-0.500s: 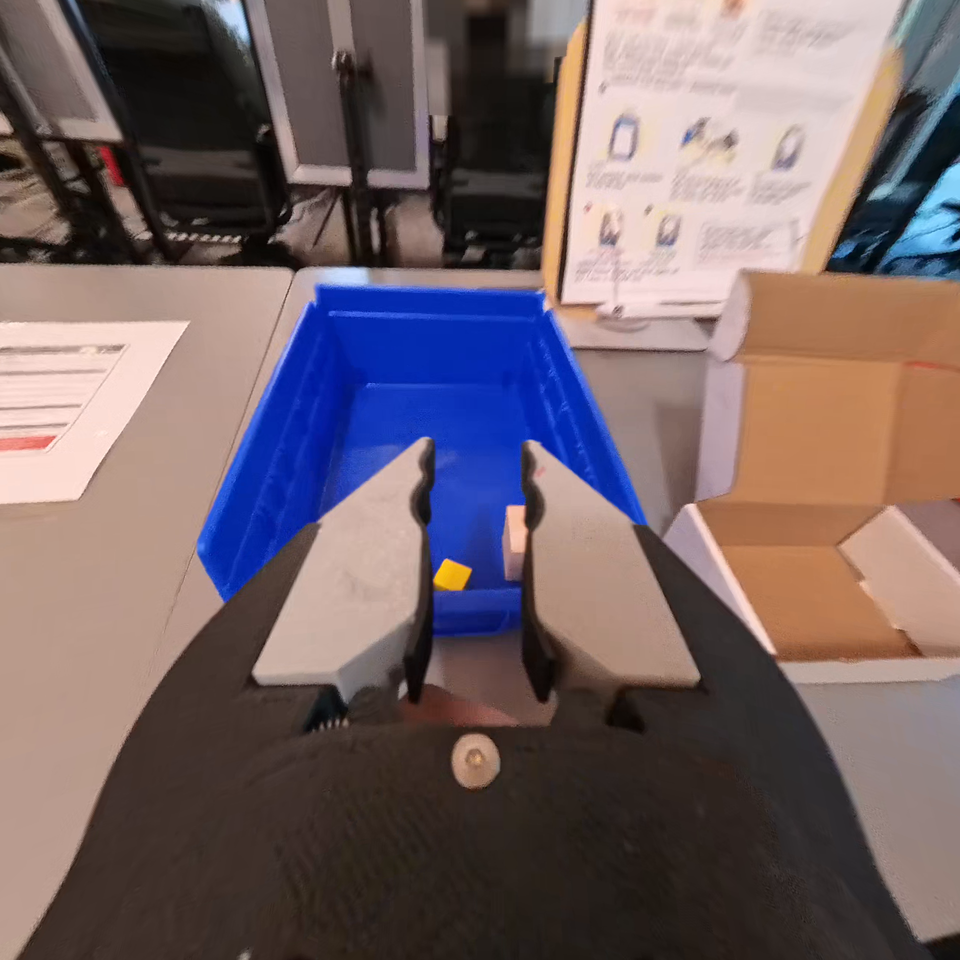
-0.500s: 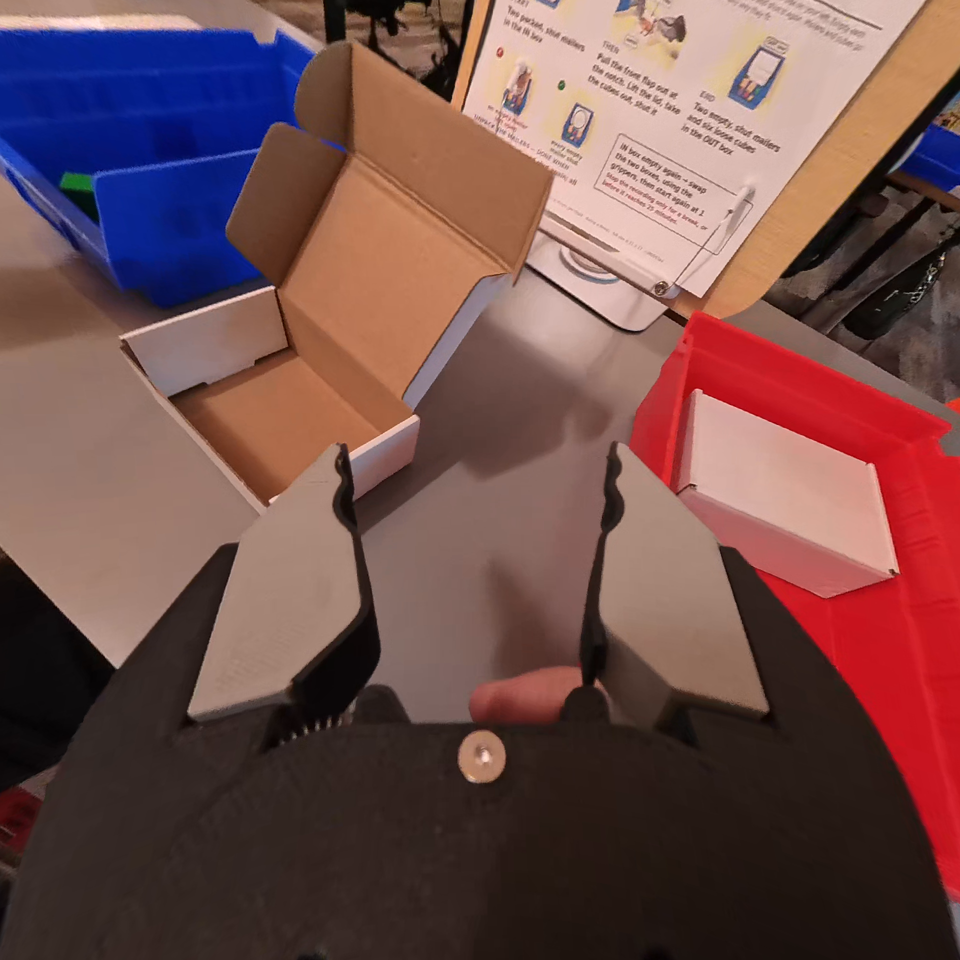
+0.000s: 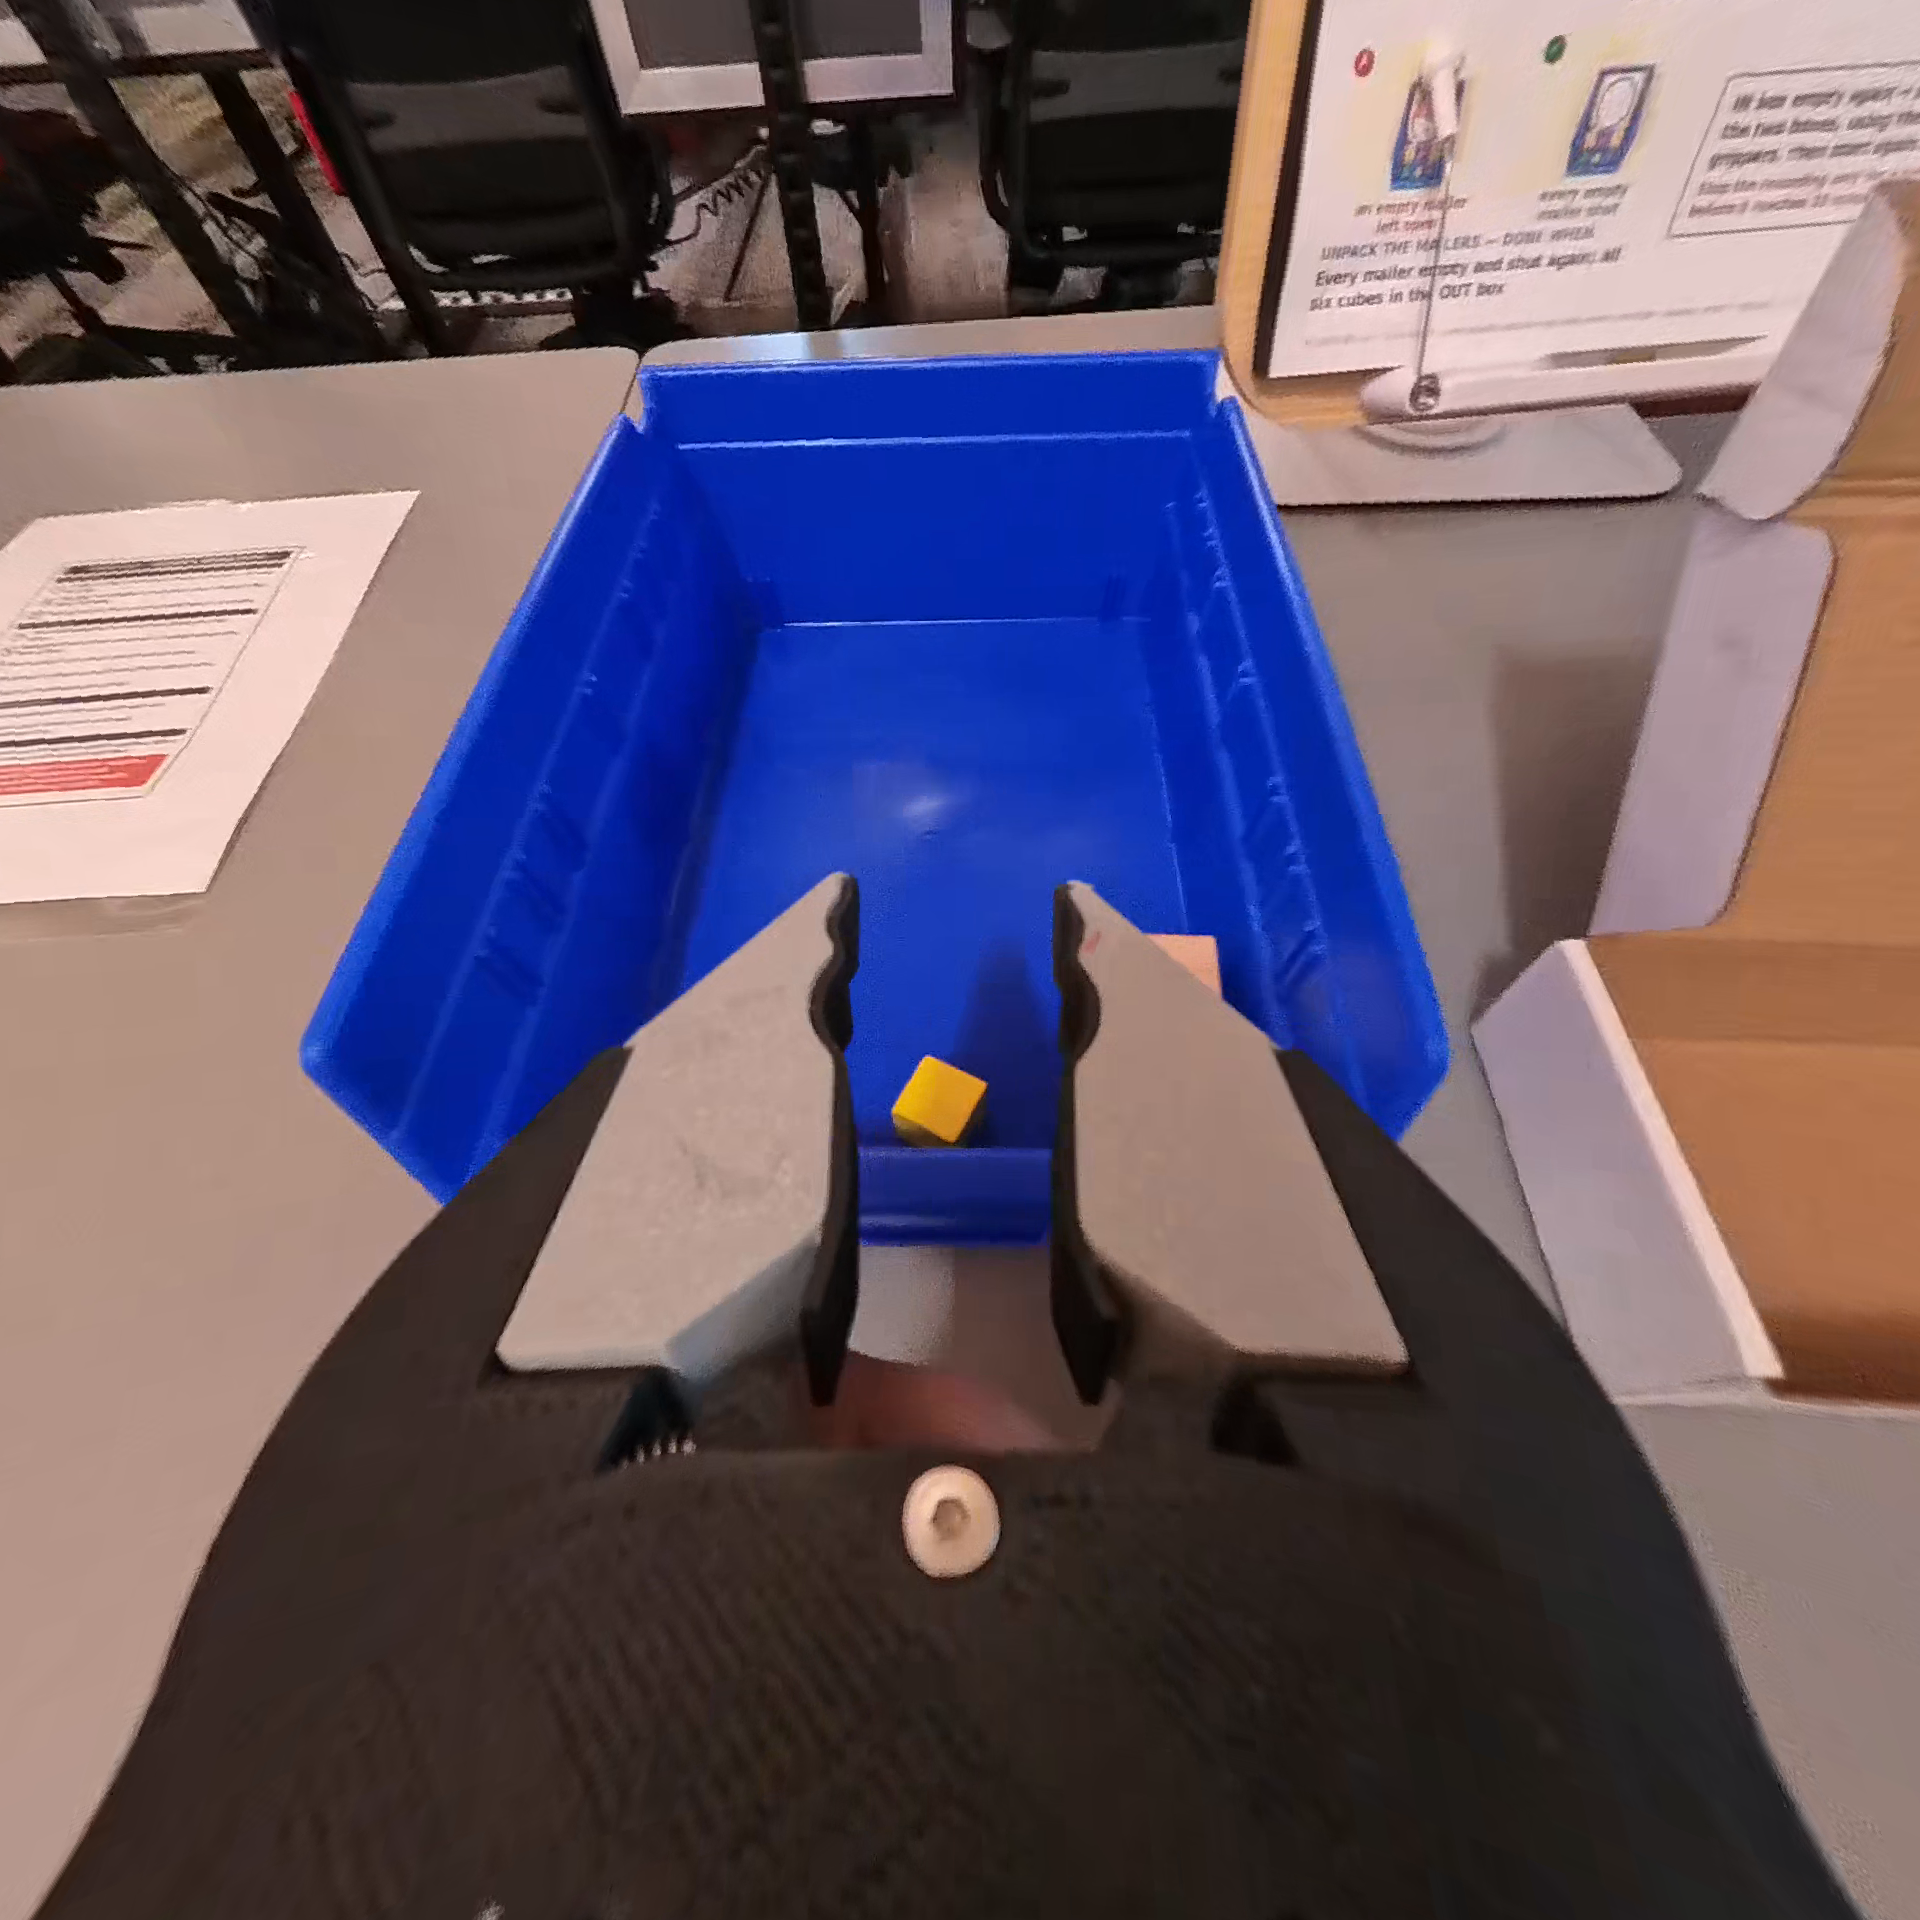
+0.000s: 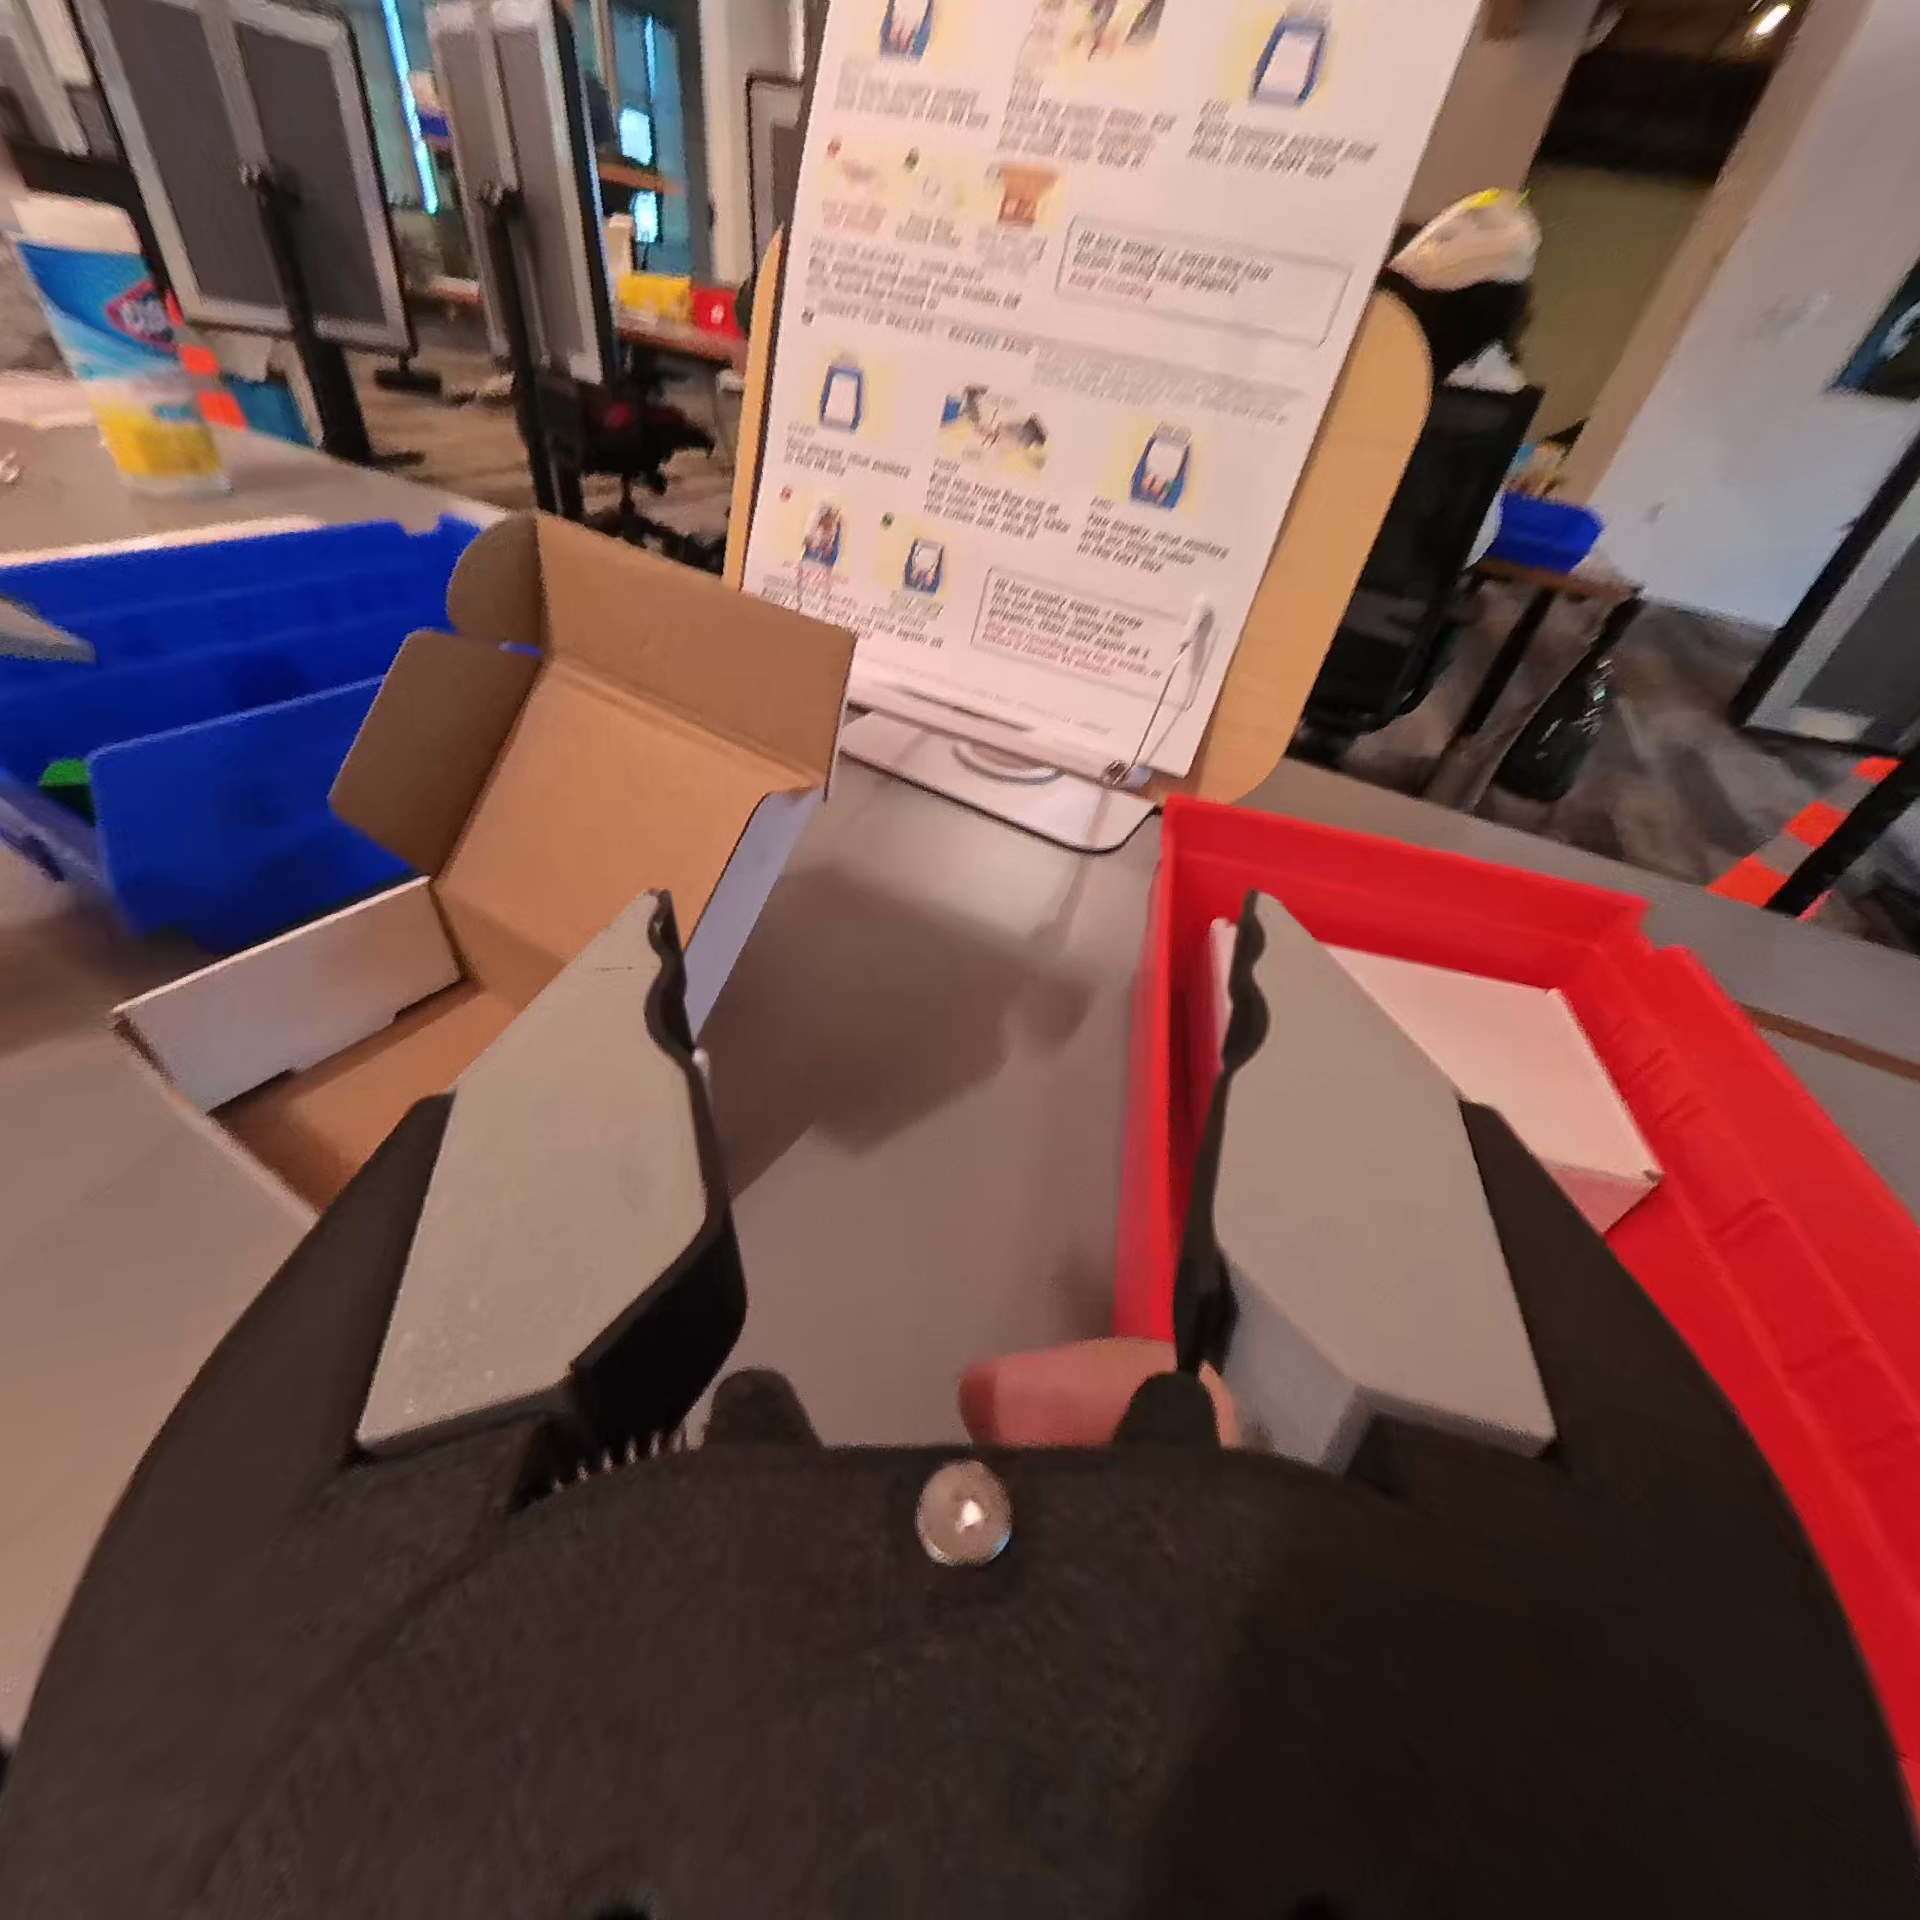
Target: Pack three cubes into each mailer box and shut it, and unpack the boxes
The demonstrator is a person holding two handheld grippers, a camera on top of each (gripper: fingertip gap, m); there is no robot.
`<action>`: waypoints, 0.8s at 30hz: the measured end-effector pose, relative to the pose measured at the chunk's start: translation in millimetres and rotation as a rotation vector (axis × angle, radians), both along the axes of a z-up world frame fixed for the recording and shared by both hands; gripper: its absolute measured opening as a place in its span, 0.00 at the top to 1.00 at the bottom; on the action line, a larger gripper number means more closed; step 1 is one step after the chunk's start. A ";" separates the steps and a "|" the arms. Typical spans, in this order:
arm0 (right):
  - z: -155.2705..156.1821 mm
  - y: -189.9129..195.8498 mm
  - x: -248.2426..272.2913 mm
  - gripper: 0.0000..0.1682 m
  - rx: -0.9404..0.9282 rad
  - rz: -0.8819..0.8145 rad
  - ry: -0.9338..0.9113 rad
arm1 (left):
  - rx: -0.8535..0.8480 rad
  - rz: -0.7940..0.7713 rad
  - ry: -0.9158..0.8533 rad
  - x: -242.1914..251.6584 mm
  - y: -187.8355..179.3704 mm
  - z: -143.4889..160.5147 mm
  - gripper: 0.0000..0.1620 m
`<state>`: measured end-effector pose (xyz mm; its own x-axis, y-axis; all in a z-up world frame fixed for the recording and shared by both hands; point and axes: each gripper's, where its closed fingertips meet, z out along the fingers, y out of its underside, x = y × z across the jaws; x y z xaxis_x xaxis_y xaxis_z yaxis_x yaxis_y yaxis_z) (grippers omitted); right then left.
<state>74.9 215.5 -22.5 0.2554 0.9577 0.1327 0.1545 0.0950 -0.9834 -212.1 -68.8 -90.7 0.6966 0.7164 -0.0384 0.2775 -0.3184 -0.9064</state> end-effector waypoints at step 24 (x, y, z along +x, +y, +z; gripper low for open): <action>-13.6 -1.4 10.7 0.29 -0.109 0.118 -0.157 | -0.015 -0.051 0.026 22.0 23.0 9.8 0.76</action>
<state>85.6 214.1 -36.1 0.1247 0.9906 0.0565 0.3010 0.0165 -0.9535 -190.2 -45.8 -80.9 0.7312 0.6788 -0.0677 0.2366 -0.3454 -0.9081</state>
